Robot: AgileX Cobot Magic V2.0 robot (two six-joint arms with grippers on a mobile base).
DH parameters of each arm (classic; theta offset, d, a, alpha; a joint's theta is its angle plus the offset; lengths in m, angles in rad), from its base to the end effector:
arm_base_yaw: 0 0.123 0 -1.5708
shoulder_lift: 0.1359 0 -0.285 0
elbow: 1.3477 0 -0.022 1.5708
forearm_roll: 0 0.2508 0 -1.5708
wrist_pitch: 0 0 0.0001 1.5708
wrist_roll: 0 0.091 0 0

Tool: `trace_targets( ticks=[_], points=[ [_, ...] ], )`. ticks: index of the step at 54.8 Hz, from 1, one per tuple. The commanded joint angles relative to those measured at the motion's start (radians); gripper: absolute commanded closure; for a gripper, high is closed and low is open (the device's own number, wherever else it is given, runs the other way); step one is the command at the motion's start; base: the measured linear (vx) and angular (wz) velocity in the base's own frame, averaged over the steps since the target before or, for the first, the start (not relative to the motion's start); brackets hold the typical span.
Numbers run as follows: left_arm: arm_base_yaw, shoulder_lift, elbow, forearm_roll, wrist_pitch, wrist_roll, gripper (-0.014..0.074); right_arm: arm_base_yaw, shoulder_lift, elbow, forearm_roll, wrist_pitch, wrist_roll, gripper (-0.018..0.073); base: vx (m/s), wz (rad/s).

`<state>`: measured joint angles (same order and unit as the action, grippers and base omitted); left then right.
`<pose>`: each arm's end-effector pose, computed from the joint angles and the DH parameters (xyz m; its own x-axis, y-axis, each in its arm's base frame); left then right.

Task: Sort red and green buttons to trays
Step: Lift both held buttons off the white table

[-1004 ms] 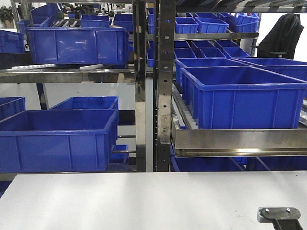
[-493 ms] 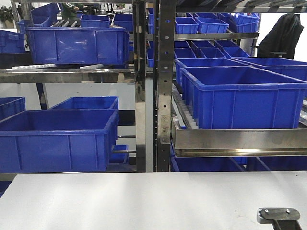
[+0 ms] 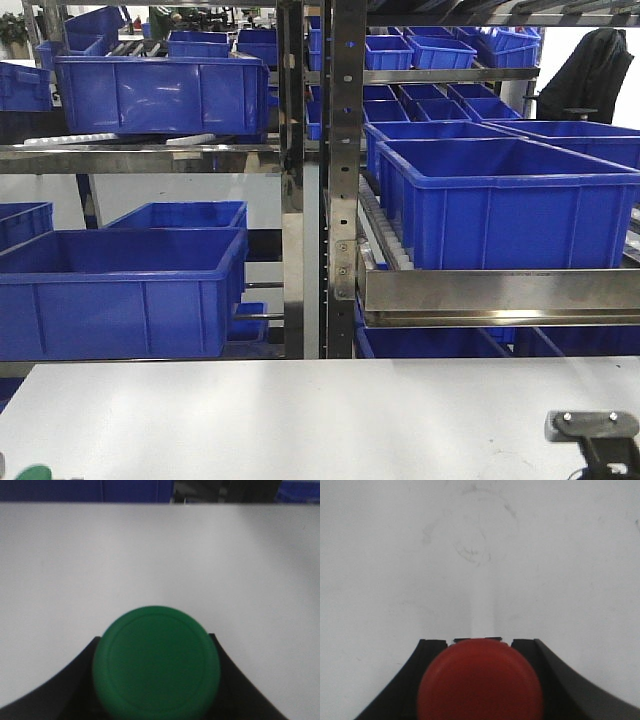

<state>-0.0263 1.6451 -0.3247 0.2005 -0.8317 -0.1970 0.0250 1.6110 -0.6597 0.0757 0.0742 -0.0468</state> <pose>0.2453 -0.0198 0.1363 -0.4090 -0.0495 -0.9112 0.1362 0.9840 -0.1146 0.2831 0.0076 0.1537 -0.8067 0.0085 -0.5910 -0.0052 0.9998 0.0215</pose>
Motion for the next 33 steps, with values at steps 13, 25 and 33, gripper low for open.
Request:
trace_targets(
  ticks=[13, 25, 33],
  points=[
    [-0.009, -0.324, -0.018, 0.064, 0.04, -0.051, 0.0596, 0.082, -0.29, -0.025, -0.011, -0.051, -0.098, 0.0571, 0.0, 0.0],
    [-0.036, -0.514, -0.118, 0.209, 0.225, -0.237, 0.0596, 0.2, -0.454, -0.025, 0.017, -0.134, -0.081, 0.0568, 0.0, 0.0],
    [-0.078, -0.598, -0.252, 0.367, 0.386, -0.382, 0.0596, 0.241, -0.55, -0.056, 0.014, -0.138, -0.093, 0.0568, 0.0, 0.0]
  ],
)
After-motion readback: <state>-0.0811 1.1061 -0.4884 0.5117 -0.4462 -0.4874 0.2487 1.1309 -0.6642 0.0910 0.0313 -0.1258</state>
